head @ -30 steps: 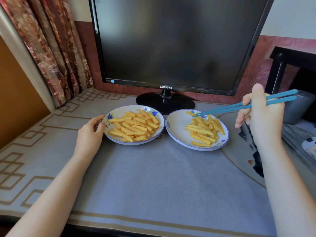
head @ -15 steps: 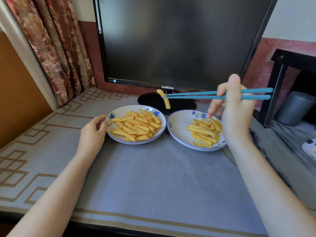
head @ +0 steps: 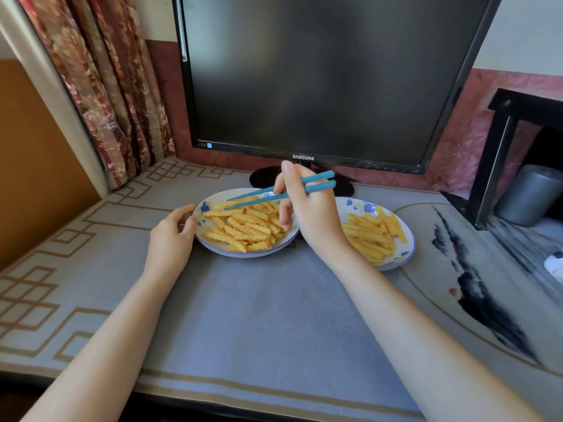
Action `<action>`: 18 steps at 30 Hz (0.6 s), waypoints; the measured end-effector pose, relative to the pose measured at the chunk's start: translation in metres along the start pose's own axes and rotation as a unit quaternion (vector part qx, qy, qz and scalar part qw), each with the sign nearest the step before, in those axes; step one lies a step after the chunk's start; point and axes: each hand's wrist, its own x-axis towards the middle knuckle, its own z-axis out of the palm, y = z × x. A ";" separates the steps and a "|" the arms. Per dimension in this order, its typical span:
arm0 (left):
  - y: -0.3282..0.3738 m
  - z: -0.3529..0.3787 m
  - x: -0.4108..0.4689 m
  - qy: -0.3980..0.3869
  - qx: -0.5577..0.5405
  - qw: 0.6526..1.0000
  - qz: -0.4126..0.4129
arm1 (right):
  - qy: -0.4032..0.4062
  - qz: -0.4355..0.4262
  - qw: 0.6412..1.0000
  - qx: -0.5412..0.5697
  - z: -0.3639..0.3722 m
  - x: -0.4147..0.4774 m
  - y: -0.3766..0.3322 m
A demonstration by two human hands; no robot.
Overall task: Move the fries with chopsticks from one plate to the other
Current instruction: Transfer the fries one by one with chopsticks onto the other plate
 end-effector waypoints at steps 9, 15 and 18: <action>0.002 0.000 -0.001 0.005 0.004 1.000 0.003 | 0.045 0.015 0.997 0.053 -0.037 0.000 -0.012; 0.000 0.000 0.000 0.001 0.006 1.000 -0.002 | 0.120 0.029 0.992 0.007 -0.097 -0.007 -0.025; 0.000 0.000 0.000 0.001 0.010 1.000 -0.002 | 0.137 0.041 0.989 -0.035 -0.128 -0.014 -0.027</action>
